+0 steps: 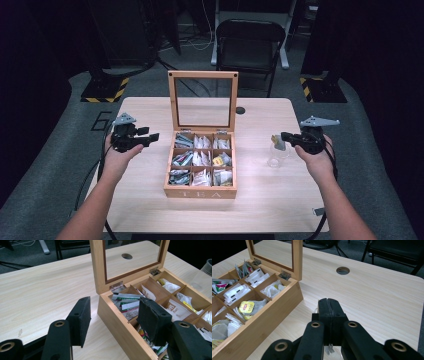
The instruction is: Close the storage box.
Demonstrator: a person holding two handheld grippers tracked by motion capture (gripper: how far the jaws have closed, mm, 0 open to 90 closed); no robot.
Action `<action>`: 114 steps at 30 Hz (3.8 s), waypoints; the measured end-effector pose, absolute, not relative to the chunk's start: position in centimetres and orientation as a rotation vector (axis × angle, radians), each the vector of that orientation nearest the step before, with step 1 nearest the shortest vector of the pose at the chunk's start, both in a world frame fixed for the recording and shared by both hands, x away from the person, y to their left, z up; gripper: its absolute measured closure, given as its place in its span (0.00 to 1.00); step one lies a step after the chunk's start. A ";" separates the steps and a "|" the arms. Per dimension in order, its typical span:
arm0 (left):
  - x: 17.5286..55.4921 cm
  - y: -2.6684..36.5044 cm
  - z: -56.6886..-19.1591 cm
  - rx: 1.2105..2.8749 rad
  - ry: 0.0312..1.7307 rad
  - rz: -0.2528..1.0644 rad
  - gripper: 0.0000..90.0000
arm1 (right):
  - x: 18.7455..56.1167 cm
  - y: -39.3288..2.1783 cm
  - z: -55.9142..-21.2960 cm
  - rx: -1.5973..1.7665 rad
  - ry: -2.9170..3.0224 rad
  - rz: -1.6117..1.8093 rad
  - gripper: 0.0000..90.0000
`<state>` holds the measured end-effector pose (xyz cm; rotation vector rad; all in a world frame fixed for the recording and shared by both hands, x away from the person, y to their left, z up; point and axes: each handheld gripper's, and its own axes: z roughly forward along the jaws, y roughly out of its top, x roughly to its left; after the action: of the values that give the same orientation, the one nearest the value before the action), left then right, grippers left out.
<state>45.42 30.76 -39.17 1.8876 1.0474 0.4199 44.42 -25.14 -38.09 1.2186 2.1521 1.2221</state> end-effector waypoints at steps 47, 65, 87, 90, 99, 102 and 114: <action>45.3 30.7 -39.5 1.898 1.049 0.414 0.49 | 44.6 -25.6 -42.4 1.298 2.198 1.128 1.00; 45.2 31.0 -40.0 1.897 1.060 0.410 0.49 | 44.6 -24.4 -41.8 1.284 2.217 1.130 0.80; 45.0 31.2 -39.9 1.883 1.056 0.406 0.48 | 44.6 -19.9 -39.4 1.116 2.297 1.159 0.66; 45.0 31.2 -39.8 1.883 1.058 0.393 0.48 | 44.6 -19.3 -39.2 1.095 2.305 1.165 0.66; 44.9 31.2 -39.5 1.886 1.048 0.397 0.46 | 44.6 -17.3 -38.5 1.033 2.327 1.163 0.59; 44.9 31.2 -39.5 1.890 1.054 0.400 0.46 | 44.6 -16.7 -38.4 1.016 2.328 1.171 0.58; 44.8 31.1 -39.4 1.904 1.035 0.397 0.45 | 45.6 -14.8 -38.0 1.003 2.335 1.242 0.57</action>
<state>44.83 31.13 -39.38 1.9035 1.0351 0.3970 45.60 -14.77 -38.02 1.0031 2.3355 1.2420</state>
